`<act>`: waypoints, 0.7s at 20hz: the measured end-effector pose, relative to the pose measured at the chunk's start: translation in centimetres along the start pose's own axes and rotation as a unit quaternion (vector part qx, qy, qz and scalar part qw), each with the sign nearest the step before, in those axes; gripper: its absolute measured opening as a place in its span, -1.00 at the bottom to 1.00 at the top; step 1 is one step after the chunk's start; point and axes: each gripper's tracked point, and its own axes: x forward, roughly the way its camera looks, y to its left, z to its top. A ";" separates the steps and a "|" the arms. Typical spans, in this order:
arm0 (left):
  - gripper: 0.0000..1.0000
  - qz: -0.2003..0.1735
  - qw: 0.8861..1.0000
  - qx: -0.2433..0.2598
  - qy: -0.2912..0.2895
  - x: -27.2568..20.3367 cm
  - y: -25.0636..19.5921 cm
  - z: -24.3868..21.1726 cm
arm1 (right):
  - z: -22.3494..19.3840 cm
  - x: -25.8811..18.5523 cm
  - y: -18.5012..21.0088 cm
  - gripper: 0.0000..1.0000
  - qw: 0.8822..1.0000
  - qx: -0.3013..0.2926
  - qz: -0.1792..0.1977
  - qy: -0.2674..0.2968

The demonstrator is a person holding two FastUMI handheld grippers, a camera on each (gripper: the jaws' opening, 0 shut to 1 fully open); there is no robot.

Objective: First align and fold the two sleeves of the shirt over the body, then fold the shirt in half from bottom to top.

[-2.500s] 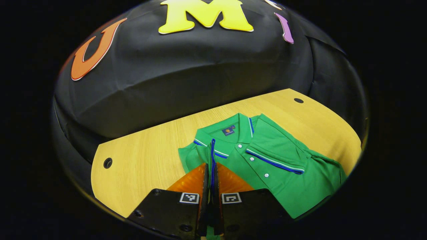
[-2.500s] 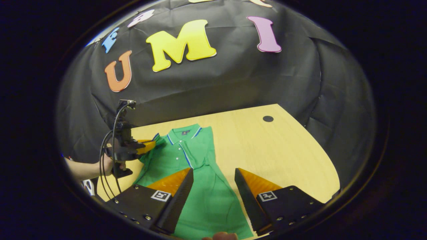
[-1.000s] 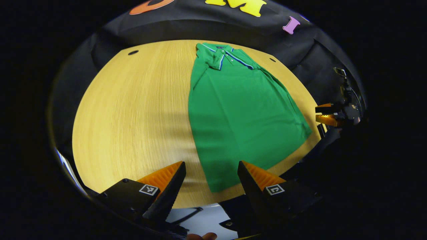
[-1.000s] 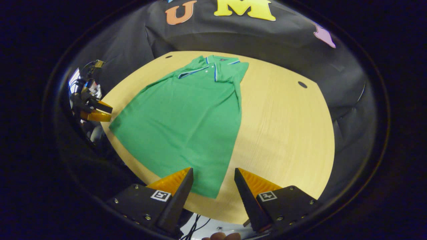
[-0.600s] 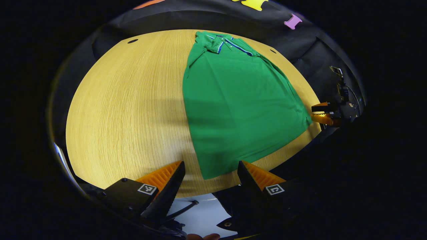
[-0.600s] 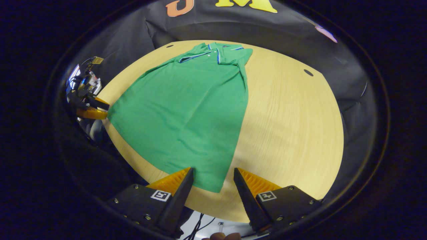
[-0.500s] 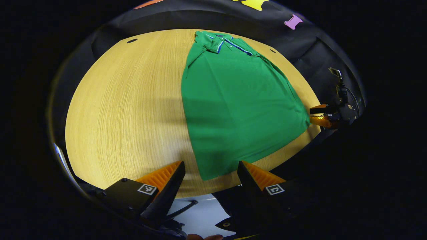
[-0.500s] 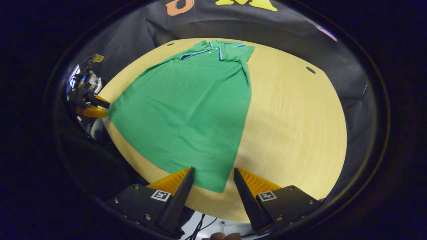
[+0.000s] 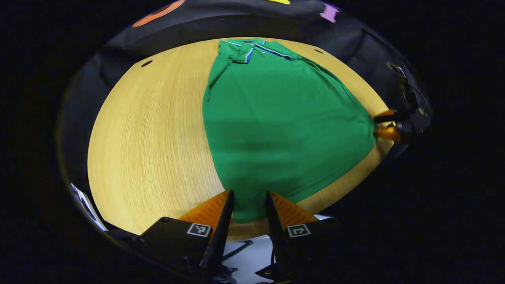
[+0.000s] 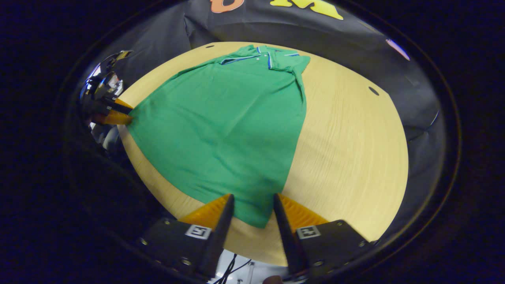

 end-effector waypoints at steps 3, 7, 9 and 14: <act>-0.39 -0.007 1.000 0.009 -0.012 0.0 -0.7 -0.3 | 0.2 -0.1 0.0 0.08 1.000 -0.006 0.002 -0.002; -0.88 -0.044 0.999 -0.005 -0.020 0.2 -1.9 0.2 | 0.4 -0.3 0.1 -0.54 1.000 0.019 0.013 -0.001; -0.94 -0.076 0.995 -0.054 -0.027 0.1 -2.8 0.7 | 0.6 -0.1 0.2 -0.97 0.999 0.036 0.021 0.005; -0.93 -0.081 0.992 -0.088 -0.040 -0.7 -1.8 2.4 | 2.0 -1.0 0.5 -0.98 0.995 0.083 0.057 -0.004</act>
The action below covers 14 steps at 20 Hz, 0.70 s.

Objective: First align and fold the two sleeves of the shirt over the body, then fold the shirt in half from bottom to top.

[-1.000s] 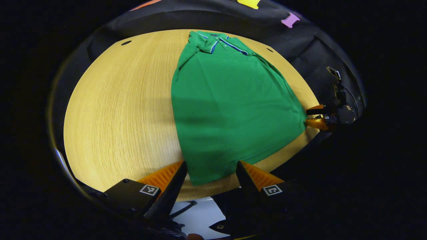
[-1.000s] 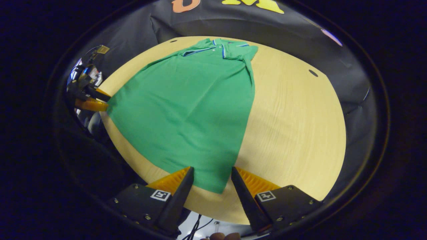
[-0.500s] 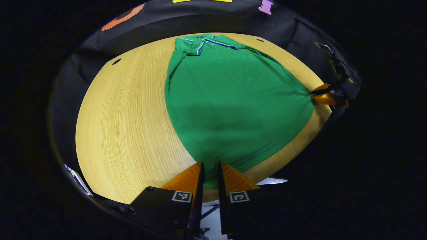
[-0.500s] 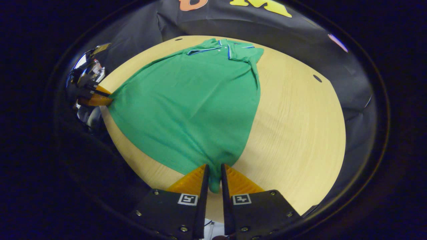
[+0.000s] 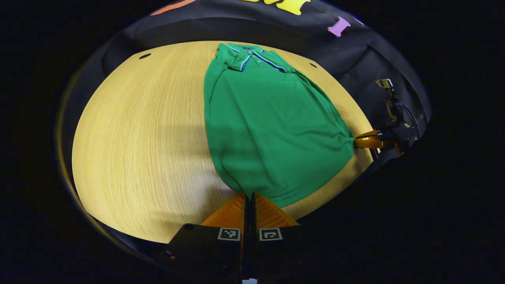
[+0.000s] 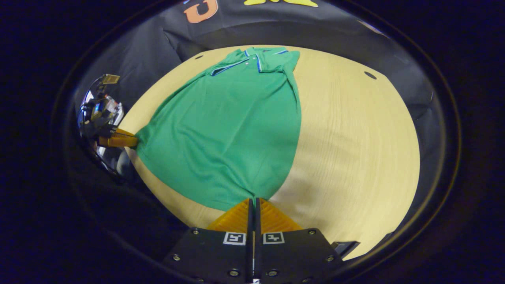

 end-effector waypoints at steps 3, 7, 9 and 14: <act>-0.94 -0.008 1.000 0.004 -0.013 -1.0 -0.7 1.2 | 0.9 -0.8 0.4 -0.97 1.000 0.000 0.008 -0.008; -0.94 -0.025 0.999 0.016 -0.034 -1.7 -1.6 3.5 | 2.8 -1.9 0.3 -0.97 1.000 -0.004 0.014 -0.024; -0.94 -0.026 0.999 0.020 -0.040 -2.1 -1.6 4.5 | 3.7 -2.3 0.3 -0.97 0.999 0.000 0.018 -0.031; -0.94 -0.026 0.996 0.035 -0.075 -3.3 -1.4 8.5 | 6.5 -3.6 0.7 -0.97 0.998 -0.008 0.022 -0.055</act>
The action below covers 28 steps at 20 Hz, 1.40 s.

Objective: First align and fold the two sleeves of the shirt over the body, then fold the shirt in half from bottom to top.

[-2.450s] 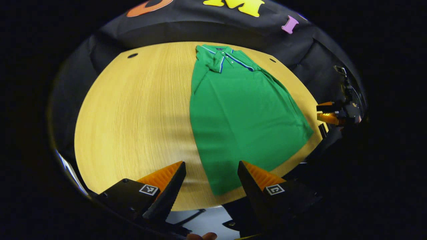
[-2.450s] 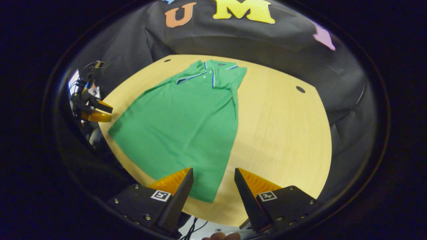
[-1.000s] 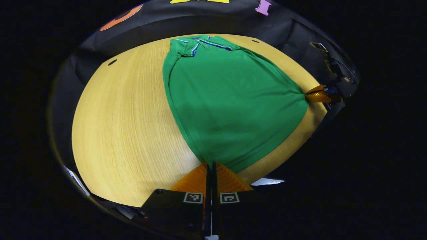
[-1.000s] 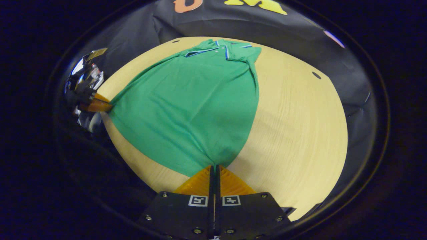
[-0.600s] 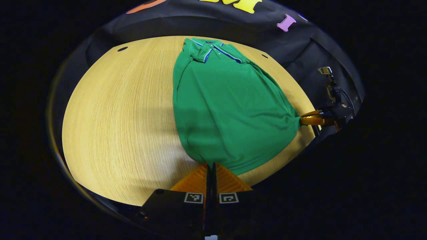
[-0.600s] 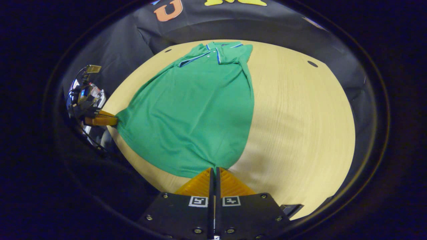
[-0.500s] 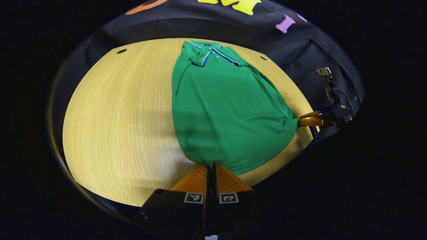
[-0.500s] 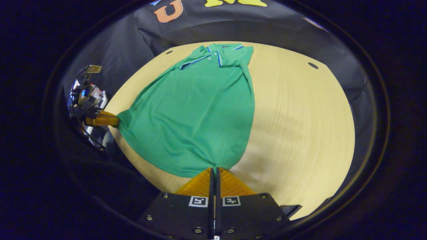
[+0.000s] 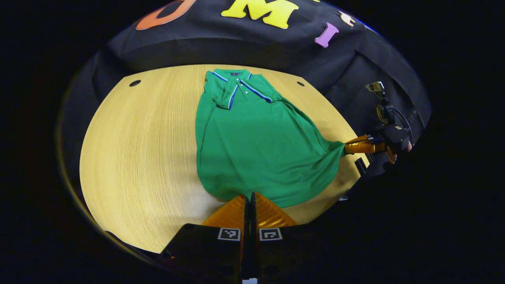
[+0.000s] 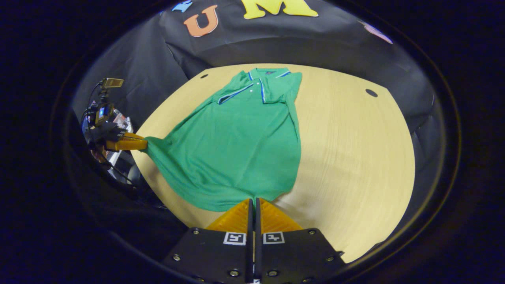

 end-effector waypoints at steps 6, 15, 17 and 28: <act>-0.94 0.005 0.999 0.025 -0.034 0.3 0.8 5.1 | 4.8 -0.9 -0.4 -0.97 0.999 -0.008 -0.003 -0.038; -0.94 0.023 0.993 0.050 -0.102 -1.1 1.8 13.1 | 12.4 -1.9 -1.4 -0.97 0.995 -0.008 -0.012 -0.100; -0.94 0.035 0.991 0.058 -0.113 -1.4 2.3 14.4 | 14.0 -2.2 -1.6 -0.98 0.994 -0.009 -0.015 -0.112; -0.94 0.081 0.981 0.031 -0.174 -1.8 5.3 21.5 | 20.8 -3.4 -3.0 -0.97 0.986 -0.001 -0.037 -0.164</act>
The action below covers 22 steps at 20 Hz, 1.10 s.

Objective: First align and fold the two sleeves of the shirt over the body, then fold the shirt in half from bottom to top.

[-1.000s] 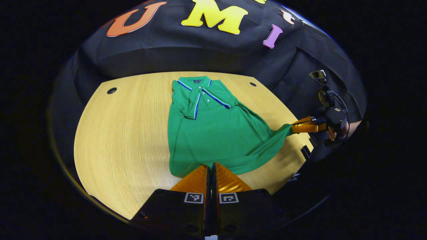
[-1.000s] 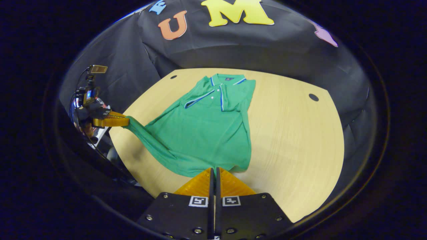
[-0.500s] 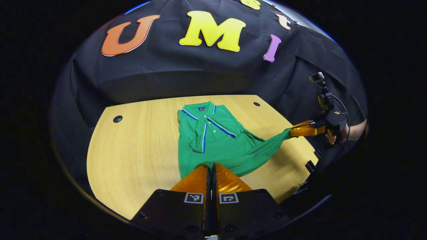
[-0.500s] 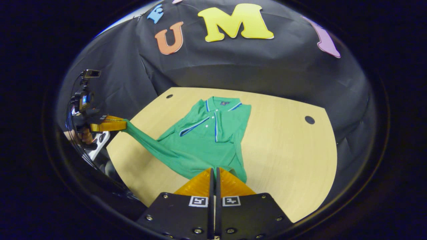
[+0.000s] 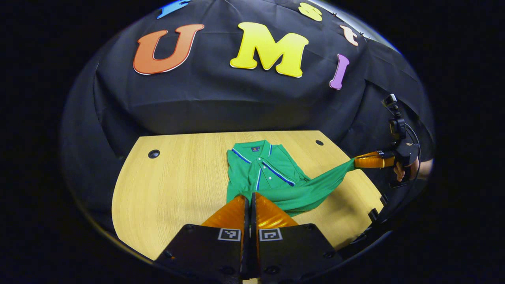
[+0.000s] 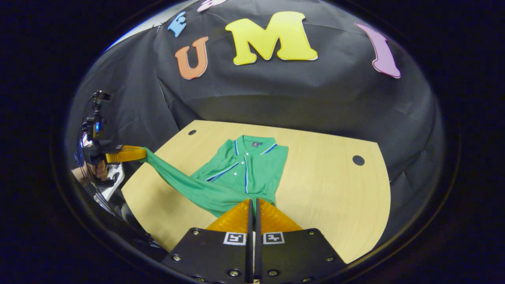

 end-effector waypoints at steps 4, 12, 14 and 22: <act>-0.94 0.008 1.000 0.004 -0.026 0.8 0.8 3.4 | 2.5 0.5 -0.2 -0.97 1.000 -0.004 -0.004 -0.015; -0.94 0.016 0.999 0.014 -0.047 3.4 2.2 7.0 | 6.8 2.9 -1.4 -0.97 0.999 0.008 -0.018 -0.031; -0.94 0.015 0.999 0.009 -0.050 4.1 2.6 8.0 | 7.8 3.5 -1.9 -0.97 0.999 0.009 -0.025 -0.035; -0.94 0.015 0.998 0.019 -0.064 8.6 4.3 10.9 | 11.2 7.0 -3.5 -0.97 0.998 0.020 -0.041 -0.049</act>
